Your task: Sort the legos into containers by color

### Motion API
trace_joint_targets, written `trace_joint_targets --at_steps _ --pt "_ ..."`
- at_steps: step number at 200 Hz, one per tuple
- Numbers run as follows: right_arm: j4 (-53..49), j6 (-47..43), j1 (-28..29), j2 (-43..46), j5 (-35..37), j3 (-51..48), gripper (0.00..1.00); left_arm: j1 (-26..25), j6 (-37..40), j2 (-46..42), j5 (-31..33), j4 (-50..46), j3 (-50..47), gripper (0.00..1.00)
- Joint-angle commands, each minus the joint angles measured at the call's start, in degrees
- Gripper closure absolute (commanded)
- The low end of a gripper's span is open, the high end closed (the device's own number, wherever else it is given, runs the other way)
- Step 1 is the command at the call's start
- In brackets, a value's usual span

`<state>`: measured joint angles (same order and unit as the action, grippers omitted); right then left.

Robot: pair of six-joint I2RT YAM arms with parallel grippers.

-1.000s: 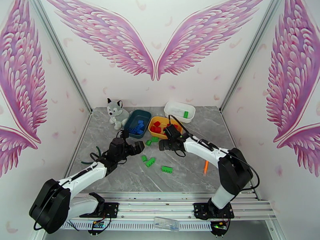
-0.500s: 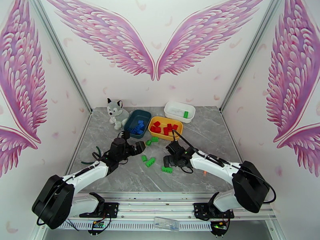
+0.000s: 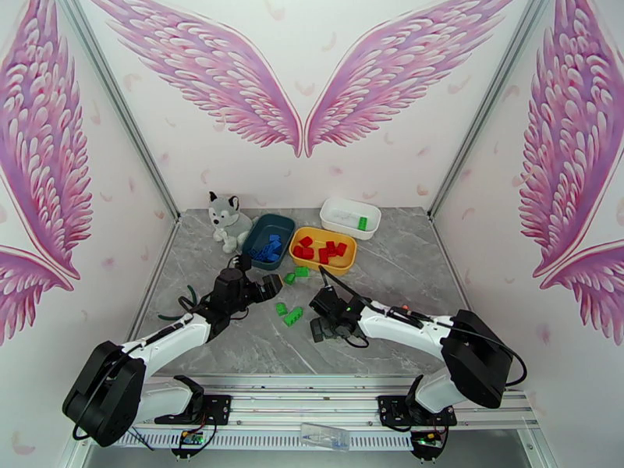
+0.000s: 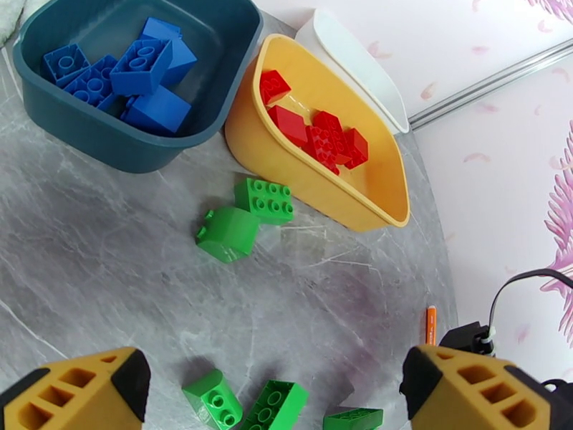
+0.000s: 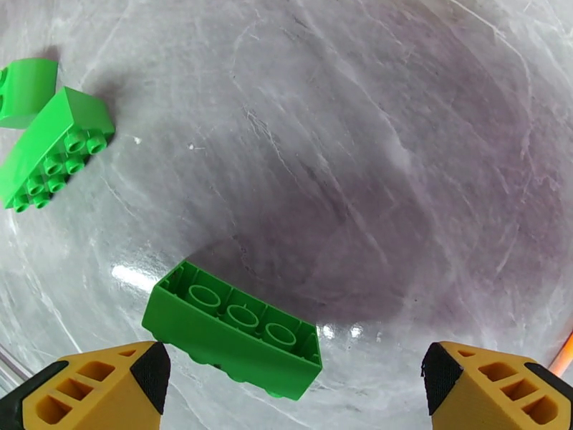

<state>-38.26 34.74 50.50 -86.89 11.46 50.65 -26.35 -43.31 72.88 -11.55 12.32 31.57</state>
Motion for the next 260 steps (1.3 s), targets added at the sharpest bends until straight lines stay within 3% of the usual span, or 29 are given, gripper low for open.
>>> trace_joint_targets --at_steps 1,96,141,172,207,260 --pt "-1.8 0.7 0.9 0.4 1.2 -0.7 0.06 0.2 -0.1 0.6 -1.4 0.6 -0.1 0.01" --pt "-2.5 -1.4 1.1 -10.2 5.0 6.5 0.11 0.3 -0.3 2.2 -2.3 1.3 0.2 0.01" --pt "-3.1 -3.0 1.0 -15.3 7.0 12.4 0.17 0.3 -0.4 2.3 -2.5 1.3 0.2 0.01" --pt "-4.2 -3.9 1.0 -18.3 7.9 15.5 0.27 0.5 -0.4 2.6 -2.8 1.3 0.3 0.01" --pt "-4.8 -4.0 1.0 -18.2 7.8 15.7 0.36 0.4 -0.4 3.4 -3.2 1.4 0.6 0.01" --pt "-3.5 -4.0 1.0 -13.6 2.7 11.0 0.32 0.5 -0.3 4.3 -3.7 1.5 0.9 0.01"
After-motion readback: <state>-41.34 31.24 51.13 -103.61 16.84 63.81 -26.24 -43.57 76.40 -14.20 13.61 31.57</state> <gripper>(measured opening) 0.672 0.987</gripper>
